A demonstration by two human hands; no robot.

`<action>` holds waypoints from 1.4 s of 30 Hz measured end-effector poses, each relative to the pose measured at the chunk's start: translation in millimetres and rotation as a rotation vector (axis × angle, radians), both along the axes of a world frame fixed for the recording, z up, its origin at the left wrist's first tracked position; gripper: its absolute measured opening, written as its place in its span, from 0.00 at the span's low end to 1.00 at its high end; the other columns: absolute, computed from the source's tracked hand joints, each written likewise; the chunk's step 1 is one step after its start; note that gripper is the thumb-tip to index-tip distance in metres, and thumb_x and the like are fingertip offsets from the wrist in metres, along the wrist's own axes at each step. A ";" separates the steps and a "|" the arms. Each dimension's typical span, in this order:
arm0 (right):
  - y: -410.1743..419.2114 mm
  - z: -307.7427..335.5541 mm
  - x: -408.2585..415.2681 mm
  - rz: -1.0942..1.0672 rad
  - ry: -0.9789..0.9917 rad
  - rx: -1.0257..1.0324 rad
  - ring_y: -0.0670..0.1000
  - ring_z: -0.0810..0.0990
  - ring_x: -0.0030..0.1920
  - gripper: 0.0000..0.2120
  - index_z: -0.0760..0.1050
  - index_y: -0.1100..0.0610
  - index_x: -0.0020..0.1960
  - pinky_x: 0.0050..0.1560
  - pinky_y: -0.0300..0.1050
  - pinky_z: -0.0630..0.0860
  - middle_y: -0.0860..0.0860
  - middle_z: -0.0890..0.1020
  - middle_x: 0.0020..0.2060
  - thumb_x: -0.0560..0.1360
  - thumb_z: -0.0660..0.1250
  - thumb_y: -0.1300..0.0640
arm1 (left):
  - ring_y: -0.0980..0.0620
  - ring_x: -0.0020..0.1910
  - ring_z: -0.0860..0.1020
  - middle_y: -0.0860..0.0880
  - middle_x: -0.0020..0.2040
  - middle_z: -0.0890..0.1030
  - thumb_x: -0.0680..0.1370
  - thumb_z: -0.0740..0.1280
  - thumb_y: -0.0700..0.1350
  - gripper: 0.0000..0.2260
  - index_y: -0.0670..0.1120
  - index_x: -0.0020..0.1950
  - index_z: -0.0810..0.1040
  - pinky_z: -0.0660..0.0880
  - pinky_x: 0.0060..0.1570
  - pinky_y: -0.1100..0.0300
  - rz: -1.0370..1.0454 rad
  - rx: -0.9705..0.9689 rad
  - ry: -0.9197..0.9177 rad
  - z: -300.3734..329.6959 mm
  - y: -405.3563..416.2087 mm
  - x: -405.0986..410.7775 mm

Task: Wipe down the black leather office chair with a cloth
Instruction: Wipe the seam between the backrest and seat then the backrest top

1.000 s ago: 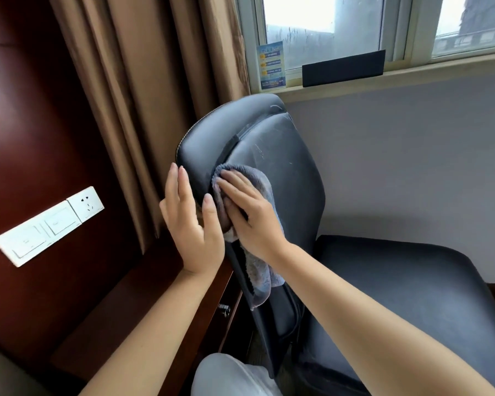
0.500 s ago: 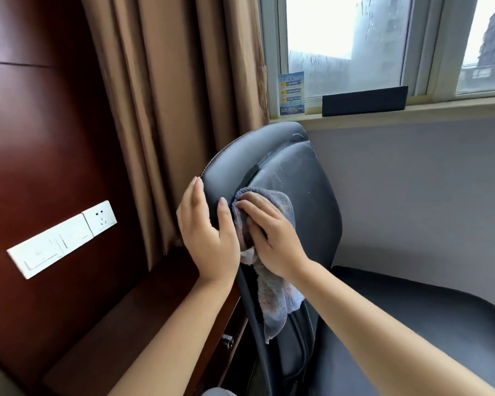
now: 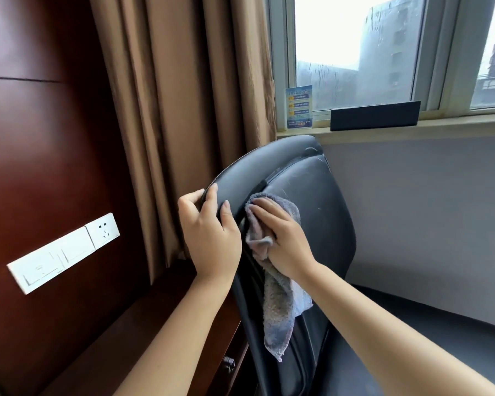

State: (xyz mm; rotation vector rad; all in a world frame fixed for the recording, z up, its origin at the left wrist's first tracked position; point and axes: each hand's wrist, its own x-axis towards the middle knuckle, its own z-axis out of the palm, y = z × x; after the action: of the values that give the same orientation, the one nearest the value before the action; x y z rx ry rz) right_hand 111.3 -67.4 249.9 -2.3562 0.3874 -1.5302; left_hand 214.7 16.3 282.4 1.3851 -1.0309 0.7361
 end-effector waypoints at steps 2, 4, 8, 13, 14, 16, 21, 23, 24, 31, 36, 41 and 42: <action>6.9 -5.4 2.5 0.023 -0.018 -0.066 0.49 0.70 0.66 0.14 0.76 0.64 0.61 0.69 0.40 0.64 0.56 0.76 0.62 0.78 0.61 0.62 | 0.39 0.53 0.76 0.38 0.53 0.74 0.76 0.62 0.42 0.16 0.37 0.61 0.78 0.72 0.57 0.51 0.027 0.000 -0.025 -0.2 -3.1 1.0; 7.5 -5.6 -0.2 0.054 0.003 -0.138 0.50 0.71 0.65 0.13 0.76 0.64 0.61 0.67 0.39 0.65 0.56 0.76 0.62 0.79 0.60 0.61 | 0.40 0.53 0.75 0.38 0.53 0.74 0.76 0.63 0.41 0.15 0.37 0.61 0.78 0.73 0.56 0.50 0.050 -0.024 -0.030 -1.7 -7.2 0.5; -14.4 5.0 -1.0 0.043 0.108 -0.164 0.50 0.70 0.64 0.16 0.75 0.63 0.61 0.66 0.34 0.63 0.54 0.75 0.61 0.74 0.69 0.62 | 0.40 0.55 0.75 0.37 0.55 0.74 0.77 0.63 0.41 0.15 0.37 0.61 0.78 0.72 0.57 0.49 0.072 -0.051 -0.014 -7.1 -14.8 0.7; -10.9 6.8 14.6 -0.018 0.008 -0.038 0.48 0.69 0.63 0.17 0.75 0.65 0.59 0.66 0.30 0.61 0.56 0.76 0.60 0.73 0.70 0.58 | 0.38 0.55 0.76 0.37 0.55 0.75 0.76 0.63 0.39 0.15 0.37 0.61 0.78 0.70 0.58 0.51 0.074 -0.044 0.015 -6.2 -30.8 7.9; -8.7 6.1 14.8 -0.006 0.003 -0.078 0.49 0.71 0.61 0.16 0.75 0.66 0.57 0.65 0.36 0.64 0.56 0.77 0.57 0.75 0.68 0.56 | 0.37 0.55 0.76 0.36 0.55 0.75 0.76 0.63 0.39 0.14 0.37 0.61 0.78 0.70 0.58 0.51 0.079 -0.047 0.015 -5.9 -34.5 8.4; -4.4 3.8 11.8 0.049 0.032 -0.166 0.52 0.73 0.60 0.13 0.75 0.66 0.57 0.64 0.44 0.68 0.56 0.77 0.55 0.76 0.64 0.60 | 0.37 0.54 0.76 0.36 0.55 0.76 0.76 0.63 0.38 0.14 0.37 0.60 0.78 0.68 0.58 0.53 0.088 -0.064 0.009 -5.9 -41.5 8.5; -32.7 19.0 -0.5 0.019 0.176 -0.185 0.55 0.73 0.60 0.19 0.76 0.66 0.56 0.65 0.34 0.61 0.59 0.78 0.56 0.75 0.58 0.53 | 0.40 0.54 0.75 0.38 0.55 0.76 0.76 0.64 0.38 0.13 0.38 0.60 0.79 0.67 0.58 0.57 0.091 -0.095 0.037 -6.9 -48.0 11.2; -61.0 30.2 -3.7 -0.070 0.160 -0.091 0.55 0.74 0.60 0.25 0.76 0.65 0.57 0.63 0.35 0.63 0.58 0.78 0.56 0.73 0.58 0.46 | 0.43 0.54 0.74 0.39 0.55 0.76 0.76 0.63 0.40 0.14 0.38 0.60 0.79 0.66 0.57 0.59 0.085 -0.102 0.048 -6.7 -48.1 11.0; -70.8 33.8 -4.7 -0.116 0.159 -0.057 0.53 0.74 0.62 0.28 0.76 0.66 0.59 0.64 0.37 0.64 0.58 0.77 0.58 0.71 0.57 0.45 | 0.44 0.54 0.73 0.39 0.55 0.76 0.76 0.63 0.40 0.14 0.39 0.60 0.79 0.66 0.57 0.60 0.081 -0.104 0.045 -6.8 -48.2 10.8; -38.3 17.6 8.7 0.022 0.097 -0.138 0.54 0.74 0.58 0.17 0.77 0.68 0.56 0.61 0.41 0.70 0.59 0.79 0.55 0.75 0.55 0.60 | 0.44 0.54 0.74 0.40 0.56 0.76 0.76 0.63 0.40 0.14 0.40 0.60 0.79 0.66 0.57 0.61 0.111 -0.110 0.060 -7.3 -49.5 10.2; -78.6 25.9 5.6 0.041 0.175 -0.098 0.54 0.73 0.63 0.25 0.74 0.68 0.60 0.68 0.34 0.61 0.61 0.76 0.60 0.72 0.62 0.50 | 0.47 0.55 0.73 0.40 0.55 0.76 0.75 0.63 0.38 0.14 0.39 0.60 0.79 0.66 0.59 0.62 0.071 -0.117 0.085 -6.1 -50.4 11.8; -96.3 21.0 11.8 -0.143 0.178 0.051 0.56 0.67 0.69 0.31 0.69 0.67 0.66 0.69 0.33 0.55 0.60 0.70 0.67 0.67 0.68 0.53 | 0.48 0.54 0.73 0.40 0.54 0.76 0.75 0.63 0.37 0.15 0.38 0.60 0.79 0.65 0.58 0.64 0.047 -0.121 0.088 -3.4 -57.6 13.3; -98.7 21.9 14.2 -0.170 0.178 0.081 0.57 0.65 0.71 0.32 0.68 0.66 0.67 0.70 0.34 0.54 0.59 0.69 0.68 0.68 0.64 0.51 | 0.47 0.54 0.73 0.40 0.54 0.76 0.75 0.63 0.37 0.15 0.38 0.60 0.78 0.65 0.58 0.64 0.044 -0.123 0.094 -3.2 -58.6 13.5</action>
State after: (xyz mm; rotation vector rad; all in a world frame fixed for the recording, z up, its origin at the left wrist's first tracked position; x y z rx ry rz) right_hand 125.6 -166.1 271.8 -2.4559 0.6939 -1.3488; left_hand 228.2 -42.3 279.2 1.3274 -0.8696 0.7473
